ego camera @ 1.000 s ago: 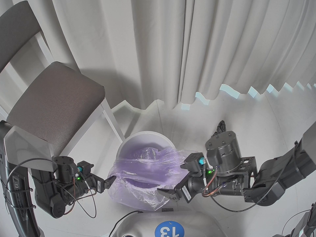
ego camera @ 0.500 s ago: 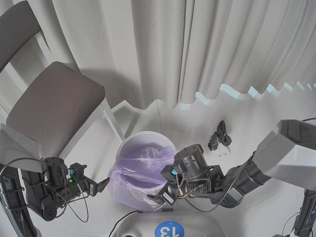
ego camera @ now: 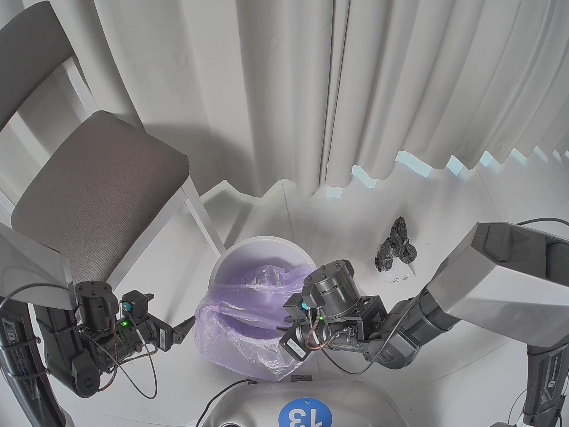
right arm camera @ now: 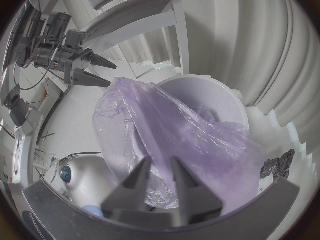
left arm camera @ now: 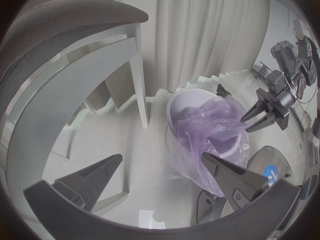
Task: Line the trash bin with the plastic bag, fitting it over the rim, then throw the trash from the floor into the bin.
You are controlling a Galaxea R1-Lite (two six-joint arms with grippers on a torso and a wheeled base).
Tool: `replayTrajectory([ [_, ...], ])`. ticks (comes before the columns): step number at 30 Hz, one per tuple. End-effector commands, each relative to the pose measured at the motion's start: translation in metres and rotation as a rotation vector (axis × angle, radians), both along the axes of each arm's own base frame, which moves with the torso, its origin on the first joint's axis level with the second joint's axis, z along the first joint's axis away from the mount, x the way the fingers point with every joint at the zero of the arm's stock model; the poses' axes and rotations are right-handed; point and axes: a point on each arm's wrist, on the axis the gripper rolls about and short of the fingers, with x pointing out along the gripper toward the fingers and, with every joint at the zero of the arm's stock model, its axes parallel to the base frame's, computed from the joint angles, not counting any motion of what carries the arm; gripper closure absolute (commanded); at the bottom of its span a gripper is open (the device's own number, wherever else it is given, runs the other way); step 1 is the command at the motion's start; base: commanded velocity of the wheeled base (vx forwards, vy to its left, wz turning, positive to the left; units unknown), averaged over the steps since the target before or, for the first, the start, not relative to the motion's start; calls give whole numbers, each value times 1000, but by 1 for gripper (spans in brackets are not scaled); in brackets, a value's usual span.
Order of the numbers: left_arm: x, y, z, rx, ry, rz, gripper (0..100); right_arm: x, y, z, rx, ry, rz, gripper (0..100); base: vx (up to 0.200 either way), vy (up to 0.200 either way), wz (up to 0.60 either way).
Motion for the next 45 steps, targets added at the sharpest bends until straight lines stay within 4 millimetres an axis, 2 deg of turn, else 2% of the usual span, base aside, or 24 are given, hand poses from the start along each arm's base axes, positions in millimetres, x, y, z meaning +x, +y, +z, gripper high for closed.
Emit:
replayTrajectory([
  [1,0,-1,1,-2,-14,-2,0,13,-3,5,18,-21,-26,100,0,0,0],
  [3,0,-1,1,-3,-15,-2,0,23,-5,21,50,-56,-46,100,0,0,0],
  [4,0,-1,1,-3,-15,-2,0,24,-6,22,52,-58,-49,100,0,0,0],
  [5,0,-1,3,-4,-23,-2,0,35,-12,40,78,-86,-76,100,0,0,0],
  [8,0,-1,4,-4,-28,-2,0,45,-17,61,78,-88,-100,100,0,0,0],
  [14,-5,-1,10,-8,-44,-10,0,66,-16,97,134,-142,-132,100,0,0,0],
  [16,-6,-1,12,-7,-46,-11,0,72,-13,102,158,-161,-138,100,0,0,0],
  [20,-10,-5,13,-6,-43,-28,0,84,1,87,195,-144,-159,100,0,0,0],
  [25,-11,-7,12,-3,-41,-36,0,99,15,76,272,-172,-219,100,0,0,0],
  [44,-10,-8,9,-3,-30,-37,0,126,33,77,388,-260,-248,100,0,0,0],
  [45,-10,-8,9,-1,-30,-38,0,127,34,79,397,-269,-248,0,0,0,0],
])
